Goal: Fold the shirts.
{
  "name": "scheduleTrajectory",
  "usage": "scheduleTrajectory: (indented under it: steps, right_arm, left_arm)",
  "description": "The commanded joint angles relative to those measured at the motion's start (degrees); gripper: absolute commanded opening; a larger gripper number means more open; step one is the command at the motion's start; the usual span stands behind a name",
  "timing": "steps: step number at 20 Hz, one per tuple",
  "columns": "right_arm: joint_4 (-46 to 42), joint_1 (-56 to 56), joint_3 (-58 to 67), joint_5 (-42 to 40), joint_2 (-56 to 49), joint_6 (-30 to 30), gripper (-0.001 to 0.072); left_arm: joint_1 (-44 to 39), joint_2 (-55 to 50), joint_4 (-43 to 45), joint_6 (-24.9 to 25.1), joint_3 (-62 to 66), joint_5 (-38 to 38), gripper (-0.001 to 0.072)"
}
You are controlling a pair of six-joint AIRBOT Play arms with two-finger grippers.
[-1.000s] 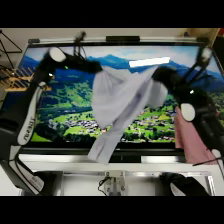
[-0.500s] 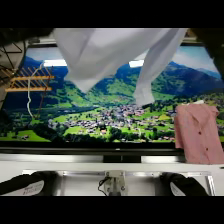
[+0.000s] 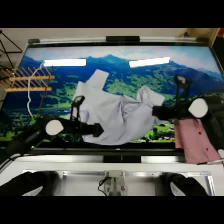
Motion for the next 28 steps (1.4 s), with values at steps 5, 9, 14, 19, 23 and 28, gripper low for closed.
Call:
scheduleTrajectory:
  steps: [5, 9, 14, 19, 23, 28]
  right_arm:
    - [0.5, 0.0, -6.1, 3.5, 0.0, -1.4, 0.0064]
    - [1.2, 0.0, -6.1, 1.0, 0.0, -1.4, 0.0064]
    - [2.7, 0.0, -6.1, 0.6, 0.0, -1.4, 0.0064]
    - [2.7, 0.0, -6.1, -0.8, 0.0, -1.4, 0.0064]
    - [2.6, 0.0, -6.1, -2.3, 0.0, -1.4, 0.0064]
    - [2.5, 0.0, -6.1, -2.4, 0.0, -1.4, 0.0064]
  left_arm:
    - [12.2, -1.5, 10.8, 9.2, 15.3, -11.3, 0.0683]
    - [20.1, -15.3, 11.1, 14.3, 30.0, -15.6, 0.0683]
    - [21.4, -35.3, 9.6, 14.4, 41.4, -22.1, 0.0683]
    - [20.1, -44.5, 3.0, 15.2, 47.6, -23.4, 0.0684]
    - [20.0, -46.4, 2.8, 15.2, 47.7, -27.0, 0.0668]
    - [19.6, -46.5, 1.3, 16.0, 47.7, -25.5, 0.0054]
